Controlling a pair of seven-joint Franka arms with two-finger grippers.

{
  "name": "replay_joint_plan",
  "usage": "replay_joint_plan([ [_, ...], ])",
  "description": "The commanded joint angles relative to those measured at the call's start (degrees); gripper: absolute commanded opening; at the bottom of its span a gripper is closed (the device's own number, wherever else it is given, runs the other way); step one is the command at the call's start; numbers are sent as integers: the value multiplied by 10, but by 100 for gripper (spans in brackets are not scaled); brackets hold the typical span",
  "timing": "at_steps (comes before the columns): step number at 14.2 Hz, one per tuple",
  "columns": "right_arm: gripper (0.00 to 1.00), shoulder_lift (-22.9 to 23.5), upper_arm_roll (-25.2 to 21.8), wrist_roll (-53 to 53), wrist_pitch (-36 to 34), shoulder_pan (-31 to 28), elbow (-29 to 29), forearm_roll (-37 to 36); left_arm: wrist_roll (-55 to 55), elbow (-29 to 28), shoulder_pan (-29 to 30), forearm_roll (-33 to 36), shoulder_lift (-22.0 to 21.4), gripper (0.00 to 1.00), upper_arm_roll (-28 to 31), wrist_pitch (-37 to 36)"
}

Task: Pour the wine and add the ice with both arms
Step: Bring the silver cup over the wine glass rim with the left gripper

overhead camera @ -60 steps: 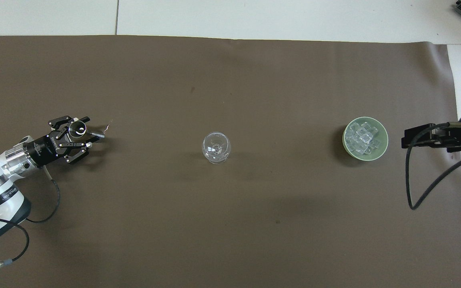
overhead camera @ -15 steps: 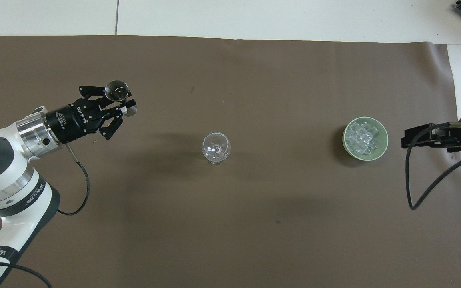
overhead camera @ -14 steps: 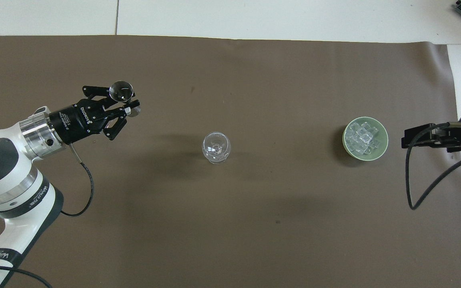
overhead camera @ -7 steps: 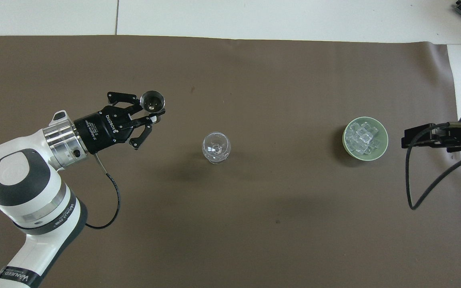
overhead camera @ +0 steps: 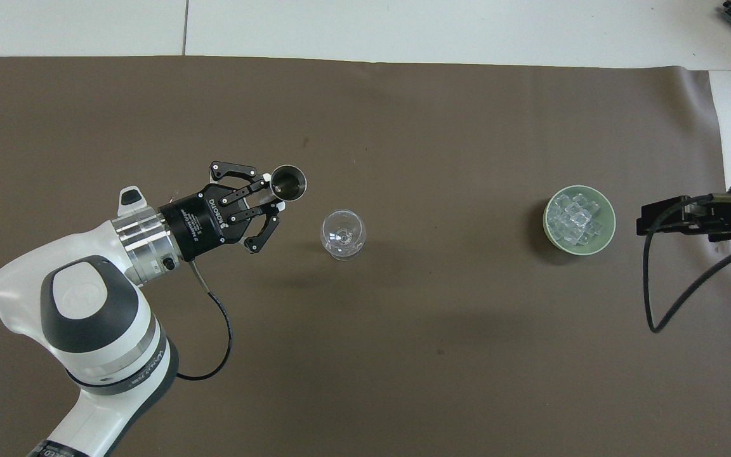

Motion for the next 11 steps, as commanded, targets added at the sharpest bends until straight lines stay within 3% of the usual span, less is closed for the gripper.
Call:
replay_joint_plan([
  [1, 100, -9, -2, -15, 6, 1, -11, 3, 14, -18, -19, 36, -21, 0, 9, 21],
  [4, 100, -9, -2, -15, 6, 1, -11, 3, 31, -17, -26, 58, -20, 0, 8, 34],
  [8, 100, -9, -2, -15, 6, 1, -11, 3, 53, -12, -66, 57, -11, 0, 7, 122],
  [11, 100, -9, -2, -15, 6, 1, -11, 3, 89, -11, -71, 58, -11, 0, 6, 140],
])
